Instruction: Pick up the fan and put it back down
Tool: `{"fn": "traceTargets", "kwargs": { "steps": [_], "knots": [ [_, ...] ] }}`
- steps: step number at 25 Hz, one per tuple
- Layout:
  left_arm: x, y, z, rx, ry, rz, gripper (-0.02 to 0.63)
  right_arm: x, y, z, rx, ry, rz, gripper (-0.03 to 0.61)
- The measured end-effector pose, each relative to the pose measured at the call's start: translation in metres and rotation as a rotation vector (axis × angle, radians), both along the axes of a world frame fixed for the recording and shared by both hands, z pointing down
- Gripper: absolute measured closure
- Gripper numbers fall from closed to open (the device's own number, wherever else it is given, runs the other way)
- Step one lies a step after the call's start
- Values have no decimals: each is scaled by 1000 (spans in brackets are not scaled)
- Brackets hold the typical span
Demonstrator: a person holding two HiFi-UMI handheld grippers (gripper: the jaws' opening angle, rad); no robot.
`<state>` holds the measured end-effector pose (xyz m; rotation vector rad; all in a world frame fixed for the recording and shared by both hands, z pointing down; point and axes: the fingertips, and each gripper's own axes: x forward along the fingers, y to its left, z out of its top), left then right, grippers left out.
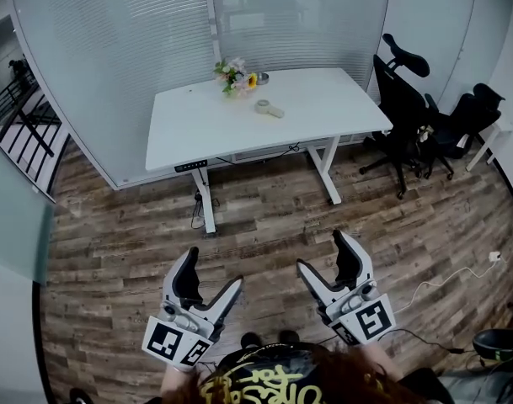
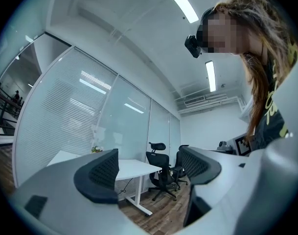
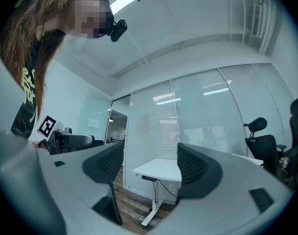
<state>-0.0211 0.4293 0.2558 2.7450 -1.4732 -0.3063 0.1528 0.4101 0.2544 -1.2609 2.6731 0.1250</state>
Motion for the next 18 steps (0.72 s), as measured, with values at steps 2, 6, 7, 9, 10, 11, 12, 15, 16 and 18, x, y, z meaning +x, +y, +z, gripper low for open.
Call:
{"fn": "traceTargets", "kwargs": {
  "steps": [2, 6, 7, 9, 10, 11, 12, 15, 16, 18],
  "knots": [
    [-3, 0, 1, -1, -1, 2, 219, -2, 1, 2, -9, 0, 3, 252],
    [-8, -1, -2, 6, 0, 4, 219, -6, -1, 6, -30, 30, 9, 252],
    [-9, 0, -2, 6, 0, 4, 220, -8, -2, 6, -22, 36, 12, 252],
    [-12, 0, -1, 6, -6, 6, 221, -9, -4, 6, -5, 39, 24, 252],
    [-13, 1, 0, 6, -10, 6, 220, -11, -3, 7, -4, 41, 28, 252],
    [-15, 1, 0, 6, -12, 5, 221, -13, -2, 7, -5, 44, 30, 252],
    [-18, 2, 0, 5, -12, 2, 221, -15, -1, 7, -5, 44, 30, 252],
    [-26, 3, 1, 2, -13, 2, 220, -22, 0, 6, 2, 40, 34, 252],
    [-30, 3, 1, 0, -19, 3, 221, -24, 1, 6, 1, 40, 37, 252],
    [-40, 5, 3, -4, -30, -2, 221, -30, 3, 7, -5, 42, 46, 252]
  ]
}}
